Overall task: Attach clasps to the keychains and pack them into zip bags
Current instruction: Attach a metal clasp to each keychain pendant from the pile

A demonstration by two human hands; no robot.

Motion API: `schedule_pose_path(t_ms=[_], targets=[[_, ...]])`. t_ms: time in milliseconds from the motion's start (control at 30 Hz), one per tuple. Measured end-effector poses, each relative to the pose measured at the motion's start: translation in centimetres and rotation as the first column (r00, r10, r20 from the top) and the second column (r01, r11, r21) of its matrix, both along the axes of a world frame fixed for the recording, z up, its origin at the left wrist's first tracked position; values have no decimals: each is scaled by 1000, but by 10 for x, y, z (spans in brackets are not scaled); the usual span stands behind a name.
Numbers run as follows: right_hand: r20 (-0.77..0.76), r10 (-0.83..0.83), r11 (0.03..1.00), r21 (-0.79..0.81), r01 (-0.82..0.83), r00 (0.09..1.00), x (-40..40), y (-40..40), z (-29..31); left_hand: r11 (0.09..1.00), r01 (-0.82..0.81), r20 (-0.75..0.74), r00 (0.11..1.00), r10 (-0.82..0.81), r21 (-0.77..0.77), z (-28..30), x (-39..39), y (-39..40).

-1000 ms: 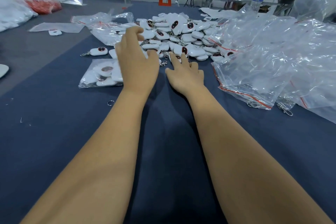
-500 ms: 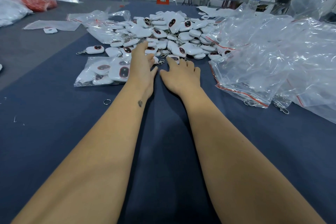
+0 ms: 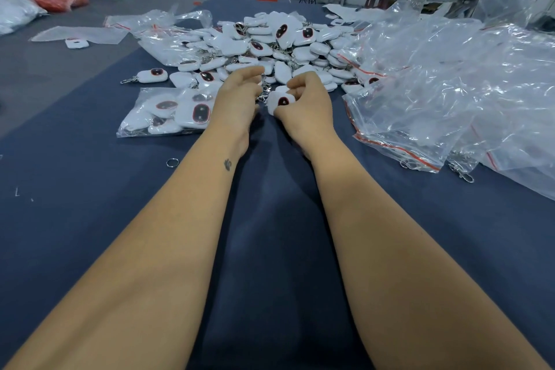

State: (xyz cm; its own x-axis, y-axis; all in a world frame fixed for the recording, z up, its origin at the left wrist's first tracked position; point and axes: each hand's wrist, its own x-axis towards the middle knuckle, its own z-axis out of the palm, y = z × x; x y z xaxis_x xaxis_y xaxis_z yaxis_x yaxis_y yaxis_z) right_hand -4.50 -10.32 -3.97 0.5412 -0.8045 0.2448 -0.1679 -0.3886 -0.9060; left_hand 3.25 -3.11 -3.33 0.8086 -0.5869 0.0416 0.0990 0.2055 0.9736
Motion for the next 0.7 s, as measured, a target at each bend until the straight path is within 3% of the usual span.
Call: schedule_pose_path(t_ms=[133, 300, 467, 700], targets=[[166, 56, 988, 135, -79, 985, -3, 3, 6, 995, 88, 94, 991, -91, 42, -4, 1, 1], [378, 15, 945, 298, -137, 926, -2, 2, 8, 995, 51, 147, 987, -64, 91, -5, -2, 1], [360, 30, 908, 381, -176, 932, 1, -2, 8, 996, 71, 120, 990, -78, 60, -4, -4, 4], [319, 171, 903, 328, -278, 932, 1, -2, 6, 996, 65, 46, 997, -68, 54, -1, -6, 4]])
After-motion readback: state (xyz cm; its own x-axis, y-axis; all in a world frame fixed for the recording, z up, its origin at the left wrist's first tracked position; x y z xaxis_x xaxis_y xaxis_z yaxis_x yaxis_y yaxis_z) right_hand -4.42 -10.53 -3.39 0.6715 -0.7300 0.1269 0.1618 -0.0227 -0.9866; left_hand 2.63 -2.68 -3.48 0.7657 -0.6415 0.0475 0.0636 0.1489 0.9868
